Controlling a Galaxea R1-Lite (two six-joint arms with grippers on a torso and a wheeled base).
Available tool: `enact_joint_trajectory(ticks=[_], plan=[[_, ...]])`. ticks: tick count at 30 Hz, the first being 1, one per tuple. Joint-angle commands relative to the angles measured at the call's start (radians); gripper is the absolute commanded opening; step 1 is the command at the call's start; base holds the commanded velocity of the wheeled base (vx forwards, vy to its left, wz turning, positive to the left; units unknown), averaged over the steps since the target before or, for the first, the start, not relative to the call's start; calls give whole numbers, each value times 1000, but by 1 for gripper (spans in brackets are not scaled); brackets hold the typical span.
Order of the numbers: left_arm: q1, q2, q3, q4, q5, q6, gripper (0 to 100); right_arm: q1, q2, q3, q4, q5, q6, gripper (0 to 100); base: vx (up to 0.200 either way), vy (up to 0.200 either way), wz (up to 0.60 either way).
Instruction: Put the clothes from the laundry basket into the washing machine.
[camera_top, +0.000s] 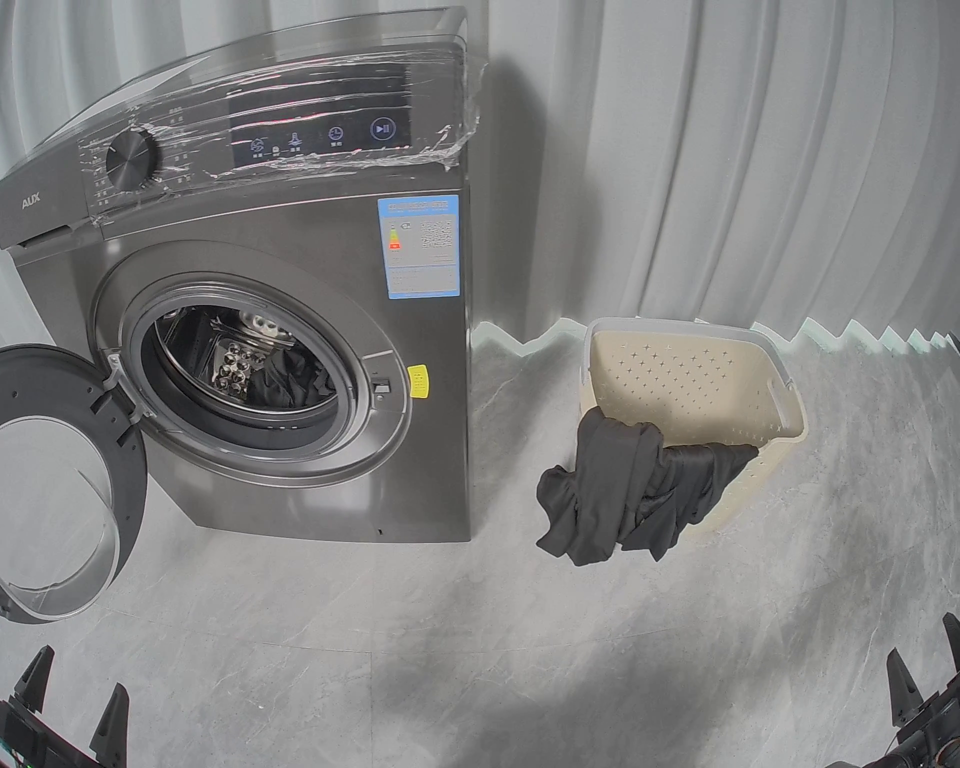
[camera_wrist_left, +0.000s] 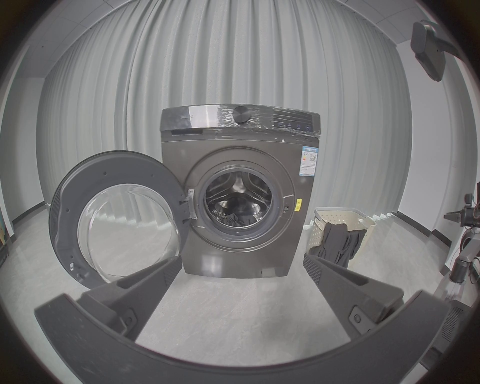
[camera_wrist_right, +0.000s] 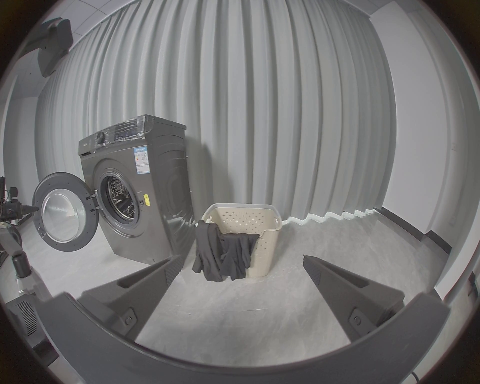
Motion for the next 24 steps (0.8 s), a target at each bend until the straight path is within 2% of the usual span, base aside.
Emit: enact_joint_trajectory(ticks=[1, 10, 17, 19, 24], plan=[[0, -13, 16, 0, -2, 0, 100, 0, -15, 12, 0, 1, 0, 100, 0, -200, 0], [0, -13, 16, 0, -2, -2, 100, 0, -15, 12, 0, 1, 0, 100, 0, -200, 0], [0, -15, 16, 0, -2, 4, 100, 0, -15, 12, 0, 1, 0, 100, 0, 0, 0], [0, -15, 16, 0, 0, -2, 100, 0, -15, 12, 0, 1, 0, 100, 0, 0, 0], [0, -15, 16, 0, 9, -2, 100, 0, -15, 12, 0, 1, 0, 100, 0, -200, 0]])
